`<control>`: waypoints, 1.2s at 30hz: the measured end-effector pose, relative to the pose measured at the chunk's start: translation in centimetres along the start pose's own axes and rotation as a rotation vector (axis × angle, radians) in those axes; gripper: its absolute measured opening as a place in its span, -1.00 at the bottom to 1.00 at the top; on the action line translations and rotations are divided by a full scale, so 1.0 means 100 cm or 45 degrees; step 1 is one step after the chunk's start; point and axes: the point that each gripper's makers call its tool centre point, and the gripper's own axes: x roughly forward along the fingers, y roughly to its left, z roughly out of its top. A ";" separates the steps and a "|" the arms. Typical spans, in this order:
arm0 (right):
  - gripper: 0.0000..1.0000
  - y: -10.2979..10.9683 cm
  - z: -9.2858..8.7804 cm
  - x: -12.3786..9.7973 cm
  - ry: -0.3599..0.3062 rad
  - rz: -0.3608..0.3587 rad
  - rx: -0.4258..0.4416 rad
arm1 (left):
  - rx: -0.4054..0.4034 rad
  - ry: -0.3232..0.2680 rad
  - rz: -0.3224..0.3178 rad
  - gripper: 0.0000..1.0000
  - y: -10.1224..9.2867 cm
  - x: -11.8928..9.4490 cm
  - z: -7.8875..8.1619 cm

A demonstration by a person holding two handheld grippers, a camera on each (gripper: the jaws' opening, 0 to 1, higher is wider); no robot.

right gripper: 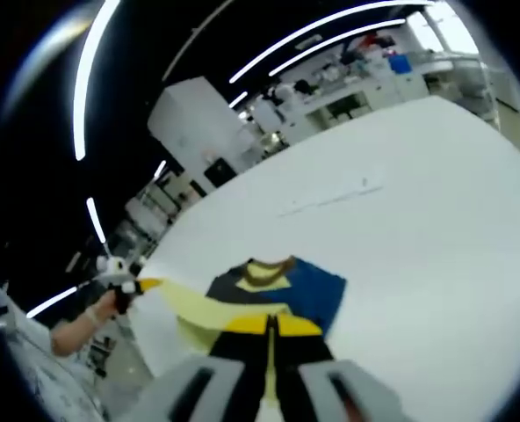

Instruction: Fold the garment on the visible template until the final outline fits inside the template.

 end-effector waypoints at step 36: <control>-1.00 -0.066 -0.016 0.074 0.108 -0.156 -0.030 | -0.080 0.050 0.186 -1.00 0.095 0.064 -0.021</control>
